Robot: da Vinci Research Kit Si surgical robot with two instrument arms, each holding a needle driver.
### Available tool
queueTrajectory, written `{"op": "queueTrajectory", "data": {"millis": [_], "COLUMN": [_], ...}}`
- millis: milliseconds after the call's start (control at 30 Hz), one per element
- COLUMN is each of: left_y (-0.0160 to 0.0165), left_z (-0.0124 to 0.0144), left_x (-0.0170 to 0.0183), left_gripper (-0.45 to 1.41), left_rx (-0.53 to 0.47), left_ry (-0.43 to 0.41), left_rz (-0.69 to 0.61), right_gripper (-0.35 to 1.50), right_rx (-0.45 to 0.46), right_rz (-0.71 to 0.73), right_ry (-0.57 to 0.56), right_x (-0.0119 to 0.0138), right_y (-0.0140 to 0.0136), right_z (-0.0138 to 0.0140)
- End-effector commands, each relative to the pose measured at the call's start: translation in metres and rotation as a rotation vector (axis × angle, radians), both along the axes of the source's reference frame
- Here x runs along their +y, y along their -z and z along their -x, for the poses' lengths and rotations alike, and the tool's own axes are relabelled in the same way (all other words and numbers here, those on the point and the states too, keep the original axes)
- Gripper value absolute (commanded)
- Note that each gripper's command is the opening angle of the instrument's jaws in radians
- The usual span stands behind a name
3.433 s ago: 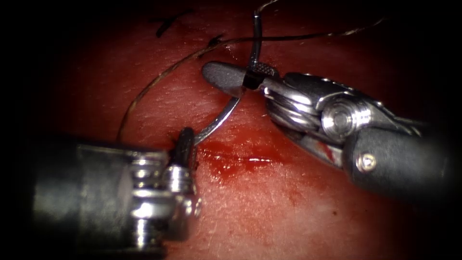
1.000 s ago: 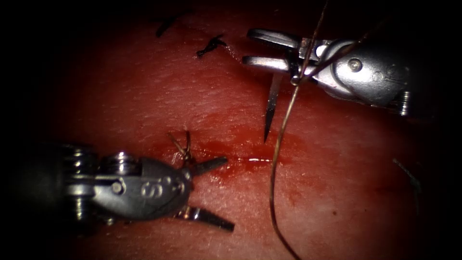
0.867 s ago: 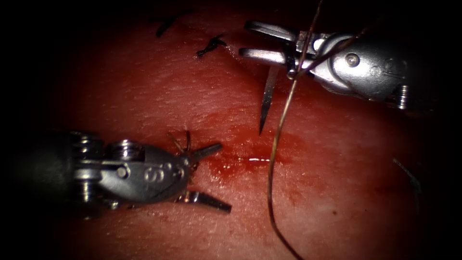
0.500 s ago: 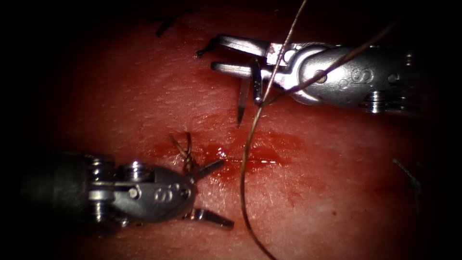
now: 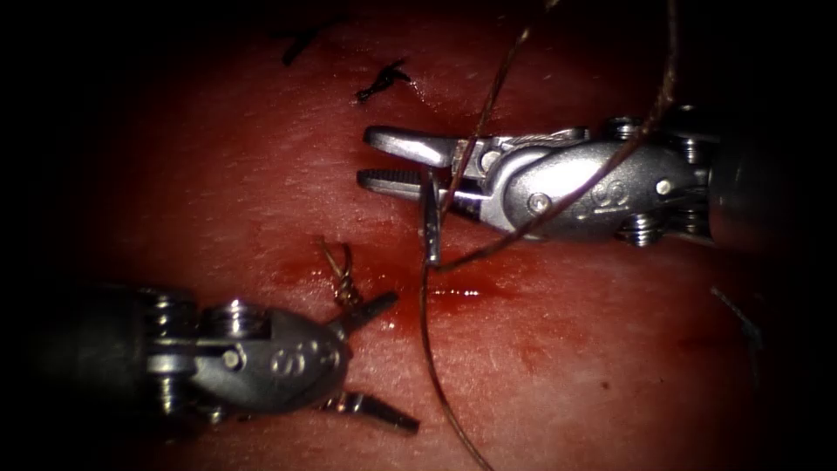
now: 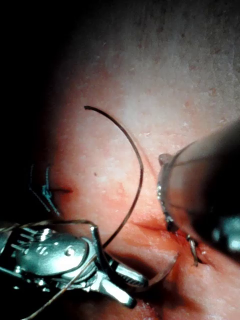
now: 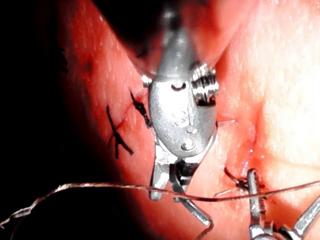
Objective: Wound Closure
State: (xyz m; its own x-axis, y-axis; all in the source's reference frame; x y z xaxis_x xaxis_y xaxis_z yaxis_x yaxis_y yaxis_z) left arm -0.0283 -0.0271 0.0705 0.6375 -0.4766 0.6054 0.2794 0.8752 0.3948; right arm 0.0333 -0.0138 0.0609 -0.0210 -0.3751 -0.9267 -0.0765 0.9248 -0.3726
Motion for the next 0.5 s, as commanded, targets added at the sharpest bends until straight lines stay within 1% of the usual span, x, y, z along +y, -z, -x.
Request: {"op": "queueTrajectory", "data": {"millis": [33, 167, 200, 333, 500], "left_y": [-0.0004, -0.0005, -0.0005, -0.0008, -0.0009], "left_z": [0.0003, -0.0009, -0.001, -0.0009, -0.0004], "left_x": [-0.0001, 0.0, 0.0, -0.0001, -0.0006], "left_gripper": [0.73, 0.73, 0.73, 0.73, 0.73], "left_rx": [-0.003, 0.004, 0.004, 0.008, 0.018], "left_ry": [0.003, 0.004, 0.007, 0.006, 0.009], "left_rz": [-0.006, -0.034, -0.038, -0.036, -0.041], "right_gripper": [-0.35, -0.35, -0.35, -0.35, -0.35], "right_rx": [0.005, 0.007, 0.006, 0.014, 0.009], "right_rz": [0.037, 0.117, 0.127, 0.14, 0.15], "right_ry": [0.013, 0.03, 0.032, 0.018, 0.007], "right_x": [-0.0016, -0.005, -0.0054, -0.0062, -0.0064], "right_y": [-0.0005, -0.0014, -0.0017, -0.0022, -0.0032], "right_z": [-0.0003, 0.001, 0.0014, 0.0026, 0.0019]}}
